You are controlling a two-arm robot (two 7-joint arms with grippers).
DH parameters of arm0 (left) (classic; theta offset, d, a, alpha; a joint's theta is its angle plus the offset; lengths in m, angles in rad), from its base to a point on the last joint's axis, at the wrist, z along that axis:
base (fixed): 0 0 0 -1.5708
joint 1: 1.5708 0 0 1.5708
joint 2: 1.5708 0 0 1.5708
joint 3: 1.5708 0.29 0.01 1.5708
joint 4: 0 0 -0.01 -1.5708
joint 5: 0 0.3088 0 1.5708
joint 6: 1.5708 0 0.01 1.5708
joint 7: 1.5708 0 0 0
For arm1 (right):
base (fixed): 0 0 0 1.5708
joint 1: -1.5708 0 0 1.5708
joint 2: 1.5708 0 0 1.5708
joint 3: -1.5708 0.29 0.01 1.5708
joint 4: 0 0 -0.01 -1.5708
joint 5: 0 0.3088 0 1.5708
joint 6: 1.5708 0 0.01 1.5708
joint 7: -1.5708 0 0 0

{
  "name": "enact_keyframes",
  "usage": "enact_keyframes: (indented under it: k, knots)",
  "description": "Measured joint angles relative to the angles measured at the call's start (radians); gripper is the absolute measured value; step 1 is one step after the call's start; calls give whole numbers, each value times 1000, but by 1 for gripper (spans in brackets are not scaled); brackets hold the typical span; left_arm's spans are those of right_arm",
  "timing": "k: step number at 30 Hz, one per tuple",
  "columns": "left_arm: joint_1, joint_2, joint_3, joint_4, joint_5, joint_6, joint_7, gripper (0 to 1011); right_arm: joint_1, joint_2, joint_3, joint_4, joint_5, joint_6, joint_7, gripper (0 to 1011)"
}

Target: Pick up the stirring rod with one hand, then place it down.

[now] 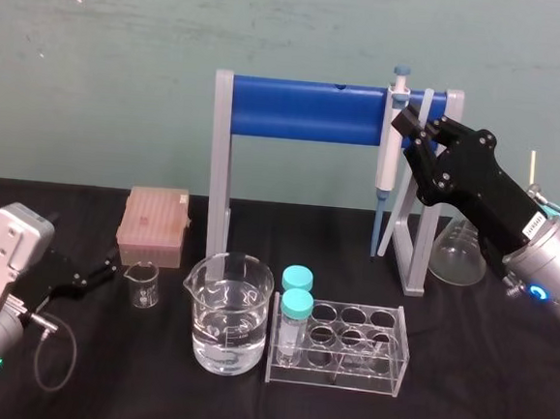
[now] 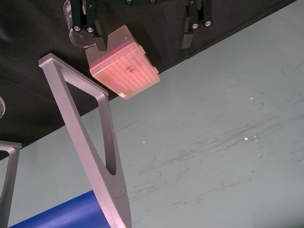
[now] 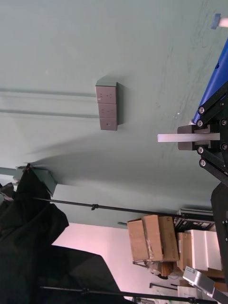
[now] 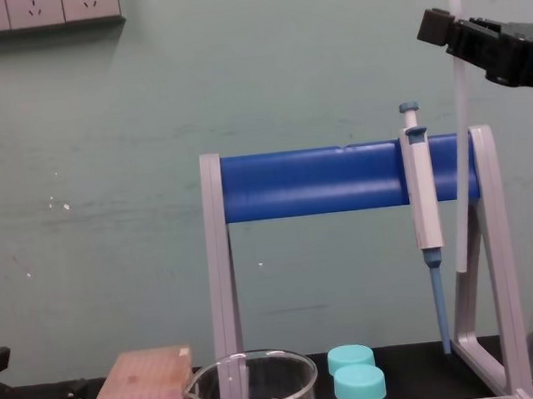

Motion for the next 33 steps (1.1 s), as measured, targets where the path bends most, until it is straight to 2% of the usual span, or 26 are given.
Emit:
enact_keyframes:
  k: [13, 21, 27, 33]
  knots:
    - [0, 0, 0, 0, 0, 0, 0, 1000, -14, 10, -5, -6, 3, 5, 11, 67]
    - [0, 0, 0, 0, 0, 0, 0, 1000, -35, 26, -47, 27, 3, 43, 36, 66]
    - [0, 0, 0, 0, 0, 0, 0, 1000, -42, 27, -69, 62, -17, 45, 36, 66]
    - [0, 0, 0, 0, 0, 0, 0, 1000, -35, 11, -80, 103, -31, 30, 36, 67]
